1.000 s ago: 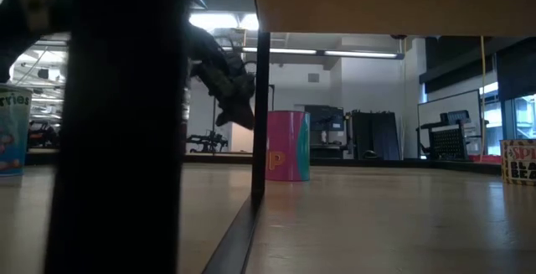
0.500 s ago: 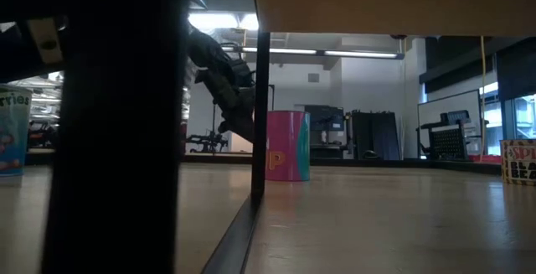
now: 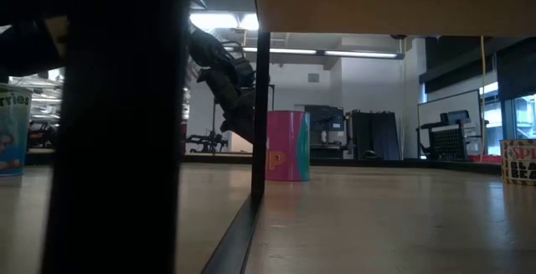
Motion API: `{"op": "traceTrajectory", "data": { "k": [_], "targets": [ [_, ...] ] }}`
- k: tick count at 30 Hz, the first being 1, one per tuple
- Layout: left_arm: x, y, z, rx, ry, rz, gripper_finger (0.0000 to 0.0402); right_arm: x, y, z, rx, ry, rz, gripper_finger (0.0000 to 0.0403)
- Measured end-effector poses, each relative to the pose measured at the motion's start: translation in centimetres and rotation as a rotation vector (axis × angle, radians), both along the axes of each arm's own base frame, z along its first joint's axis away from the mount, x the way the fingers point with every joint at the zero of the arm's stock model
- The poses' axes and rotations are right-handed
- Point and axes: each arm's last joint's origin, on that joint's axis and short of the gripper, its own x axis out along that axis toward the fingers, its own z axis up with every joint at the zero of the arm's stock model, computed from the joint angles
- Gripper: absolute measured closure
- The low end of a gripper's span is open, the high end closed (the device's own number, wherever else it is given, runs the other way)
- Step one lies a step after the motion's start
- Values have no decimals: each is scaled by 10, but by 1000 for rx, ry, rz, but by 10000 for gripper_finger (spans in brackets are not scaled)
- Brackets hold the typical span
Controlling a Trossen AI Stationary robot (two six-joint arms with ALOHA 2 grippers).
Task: Pick and place cans onto a shelf
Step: Put the canned mushroom on the shelf
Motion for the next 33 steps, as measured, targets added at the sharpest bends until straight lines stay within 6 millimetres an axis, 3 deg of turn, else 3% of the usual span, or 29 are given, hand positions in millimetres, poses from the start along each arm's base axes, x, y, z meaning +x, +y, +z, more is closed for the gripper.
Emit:
{"op": "traceTrajectory", "data": {
  "k": [33],
  "targets": [
    [3, -8, -2, 41, 5, -156, 330, 0, 0, 0, 0, -1, 0, 398]
  ]
}}
